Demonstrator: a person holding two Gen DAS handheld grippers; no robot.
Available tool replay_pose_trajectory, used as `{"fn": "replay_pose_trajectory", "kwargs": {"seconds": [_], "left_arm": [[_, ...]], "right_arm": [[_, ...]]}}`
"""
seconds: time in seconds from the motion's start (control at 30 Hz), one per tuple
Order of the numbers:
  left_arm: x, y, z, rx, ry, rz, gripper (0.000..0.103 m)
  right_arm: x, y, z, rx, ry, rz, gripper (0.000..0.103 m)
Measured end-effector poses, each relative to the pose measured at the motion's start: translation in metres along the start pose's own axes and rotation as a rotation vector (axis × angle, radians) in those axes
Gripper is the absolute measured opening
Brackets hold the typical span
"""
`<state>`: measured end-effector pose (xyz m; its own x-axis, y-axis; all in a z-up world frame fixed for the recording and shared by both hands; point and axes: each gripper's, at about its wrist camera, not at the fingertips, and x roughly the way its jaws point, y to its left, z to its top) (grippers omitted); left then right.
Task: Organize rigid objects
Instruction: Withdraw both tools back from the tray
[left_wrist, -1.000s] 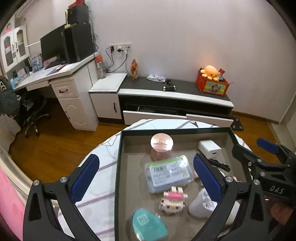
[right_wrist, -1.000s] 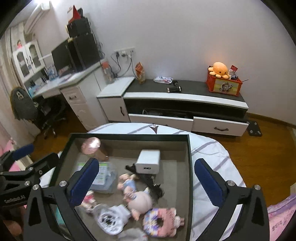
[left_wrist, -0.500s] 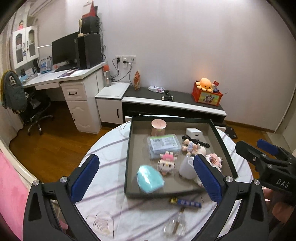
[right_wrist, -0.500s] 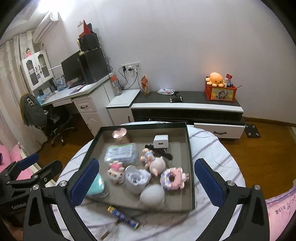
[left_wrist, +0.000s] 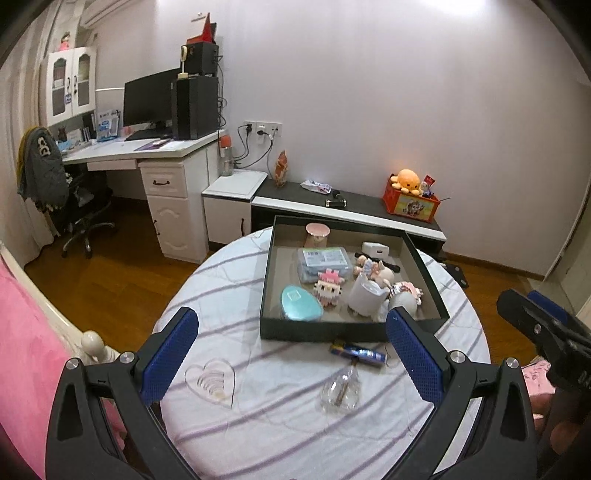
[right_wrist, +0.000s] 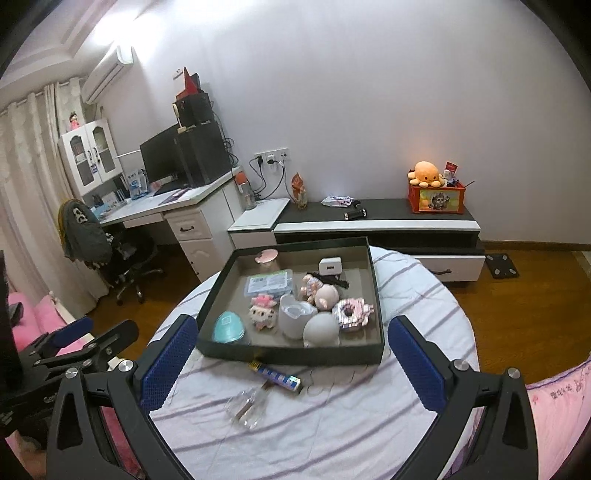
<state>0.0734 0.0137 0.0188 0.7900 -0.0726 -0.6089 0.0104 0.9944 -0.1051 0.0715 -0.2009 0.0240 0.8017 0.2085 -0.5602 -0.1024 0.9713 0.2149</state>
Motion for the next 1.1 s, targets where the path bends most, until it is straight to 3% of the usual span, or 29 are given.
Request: {"fn": "replay_pose_trajectory", "kwargs": {"seconds": [0.4,1.1], "left_arm": [[-0.020,-0.007,-0.042,0.001,0.021,0.007,0.103],[-0.025,-0.009,-0.054,0.003,0.036,0.003,0.103]], "right_arm": [[-0.025,0.000,-0.048,0.023,0.020,0.010,0.103],[-0.028,-0.005,-0.055,0.028,0.032,0.002,0.103]]}}
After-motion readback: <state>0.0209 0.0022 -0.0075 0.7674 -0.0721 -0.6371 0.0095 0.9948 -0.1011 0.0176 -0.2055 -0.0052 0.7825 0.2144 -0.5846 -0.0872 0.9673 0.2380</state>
